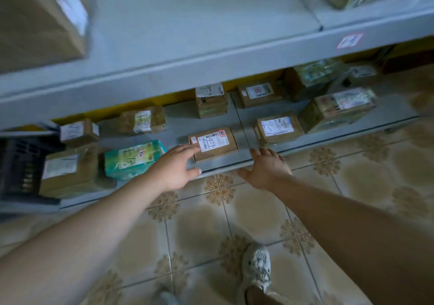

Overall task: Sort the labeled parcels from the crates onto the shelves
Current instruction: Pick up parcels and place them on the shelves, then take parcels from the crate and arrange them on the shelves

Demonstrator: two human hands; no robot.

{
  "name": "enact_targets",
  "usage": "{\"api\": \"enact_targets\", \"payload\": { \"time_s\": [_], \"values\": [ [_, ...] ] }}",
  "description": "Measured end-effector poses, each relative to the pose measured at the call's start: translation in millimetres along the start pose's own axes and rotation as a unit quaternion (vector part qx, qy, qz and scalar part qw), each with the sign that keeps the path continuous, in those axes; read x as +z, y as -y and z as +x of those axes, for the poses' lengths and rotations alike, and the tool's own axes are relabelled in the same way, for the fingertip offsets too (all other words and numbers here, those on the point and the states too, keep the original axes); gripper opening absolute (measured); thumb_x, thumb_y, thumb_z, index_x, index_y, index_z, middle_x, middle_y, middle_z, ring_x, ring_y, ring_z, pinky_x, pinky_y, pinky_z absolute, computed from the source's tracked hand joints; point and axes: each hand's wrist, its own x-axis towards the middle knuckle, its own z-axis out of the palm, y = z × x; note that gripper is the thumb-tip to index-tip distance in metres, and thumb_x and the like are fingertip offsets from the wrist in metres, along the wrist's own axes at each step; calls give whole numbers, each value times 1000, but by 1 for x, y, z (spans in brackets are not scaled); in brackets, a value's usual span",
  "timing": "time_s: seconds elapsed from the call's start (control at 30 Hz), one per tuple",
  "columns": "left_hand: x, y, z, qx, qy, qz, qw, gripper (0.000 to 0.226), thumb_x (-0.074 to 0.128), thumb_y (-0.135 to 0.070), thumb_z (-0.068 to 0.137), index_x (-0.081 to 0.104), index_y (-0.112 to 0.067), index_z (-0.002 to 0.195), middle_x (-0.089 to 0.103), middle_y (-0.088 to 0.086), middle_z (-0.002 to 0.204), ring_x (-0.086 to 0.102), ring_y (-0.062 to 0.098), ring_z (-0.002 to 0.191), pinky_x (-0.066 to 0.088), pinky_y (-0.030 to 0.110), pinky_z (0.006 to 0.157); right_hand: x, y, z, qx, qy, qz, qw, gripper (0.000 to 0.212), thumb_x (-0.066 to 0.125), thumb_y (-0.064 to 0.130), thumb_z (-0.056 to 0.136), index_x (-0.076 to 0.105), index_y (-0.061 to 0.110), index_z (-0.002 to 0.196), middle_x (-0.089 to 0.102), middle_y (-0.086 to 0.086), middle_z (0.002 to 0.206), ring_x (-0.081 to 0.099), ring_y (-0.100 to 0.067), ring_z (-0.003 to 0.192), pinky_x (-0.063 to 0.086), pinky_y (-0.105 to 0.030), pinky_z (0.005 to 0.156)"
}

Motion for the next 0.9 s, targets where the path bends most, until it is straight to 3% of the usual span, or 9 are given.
{"api": "enact_targets", "payload": {
  "time_s": [0.17,0.43,0.53,0.7,0.9],
  "values": [
    [-79,-13,-135,-21,-11,14,1000,70,61,-42,92,28,-25,151,24,0,159,22,18,146,18,34,119,-68,70,-124,-20,0,24,1000,76,48,63,92,31,20,152,39,-6,152,36,-26,139,31,-45,115],
    [-199,48,-380,-48,-102,41,993,72,57,-47,92,25,-25,152,21,-1,160,18,17,147,18,33,119,-161,251,-294,-150,-68,-16,986,78,46,64,93,29,18,153,35,-9,156,33,-29,142,29,-45,116],
    [-241,83,-471,-98,-165,24,981,68,59,-45,92,29,-28,150,27,-5,157,26,16,143,25,33,115,-187,330,-338,-208,-77,-31,975,72,48,64,92,37,19,147,45,-11,148,43,-31,133,38,-45,109],
    [-280,139,-602,-183,-258,-5,949,64,59,-43,93,33,-27,149,30,-5,156,35,16,138,33,35,112,-206,462,-397,-319,-84,-75,941,71,49,62,93,38,20,149,44,-11,151,45,-31,133,41,-41,108],
    [-278,206,-693,-300,-287,-45,908,65,57,-46,94,30,-28,150,30,-3,156,35,19,138,35,36,110,-197,577,-431,-411,-77,-116,901,73,45,61,96,31,18,153,37,-10,156,41,-30,138,39,-43,110]
  ]
}}
